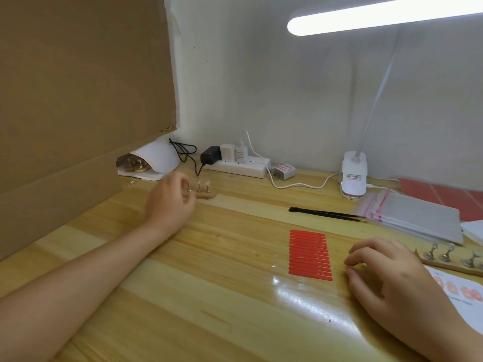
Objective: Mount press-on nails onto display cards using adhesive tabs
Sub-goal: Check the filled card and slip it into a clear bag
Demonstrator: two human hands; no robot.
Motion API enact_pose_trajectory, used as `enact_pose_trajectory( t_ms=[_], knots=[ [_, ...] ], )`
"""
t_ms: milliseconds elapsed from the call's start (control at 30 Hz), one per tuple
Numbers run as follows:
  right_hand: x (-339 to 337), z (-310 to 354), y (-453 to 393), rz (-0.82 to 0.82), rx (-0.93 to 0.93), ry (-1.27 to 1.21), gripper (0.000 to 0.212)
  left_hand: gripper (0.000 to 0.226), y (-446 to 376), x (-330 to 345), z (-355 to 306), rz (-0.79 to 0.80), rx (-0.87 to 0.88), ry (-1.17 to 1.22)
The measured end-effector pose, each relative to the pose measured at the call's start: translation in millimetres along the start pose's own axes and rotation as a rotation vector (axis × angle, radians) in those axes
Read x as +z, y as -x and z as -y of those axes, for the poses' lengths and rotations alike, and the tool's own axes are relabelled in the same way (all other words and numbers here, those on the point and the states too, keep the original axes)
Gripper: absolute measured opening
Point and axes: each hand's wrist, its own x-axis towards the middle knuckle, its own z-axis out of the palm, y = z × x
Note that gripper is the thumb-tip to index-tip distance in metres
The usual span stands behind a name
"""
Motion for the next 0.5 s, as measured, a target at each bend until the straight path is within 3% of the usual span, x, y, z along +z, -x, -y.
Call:
enact_pose_trajectory(
  t_ms=[67,167,267,367,500],
  knots=[
    [-0.3,-0.1,0.1,0.007,0.001,-0.010,0.024,0.054,-18.6,-2.4,11.0,-0.094,-0.285,0.143],
    [-0.5,-1.2,0.0,0.008,0.004,-0.025,0.023,0.099,-41.8,-3.6,32.7,0.216,-0.551,0.406],
    [0.2,-0.8,0.2,-0.012,-0.015,-0.028,0.014,0.110,-46.3,1.7,46.5,0.495,-0.505,0.468],
    [-0.3,-1.6,0.4,-0.034,-0.033,-0.041,0.004,0.104,-44.1,4.4,53.9,0.472,-0.460,0.441],
    [0.4,-1.0,1.7,-0.006,-0.001,-0.030,0.020,0.104,-36.7,0.5,57.3,0.493,-0.419,0.450]
  ],
)
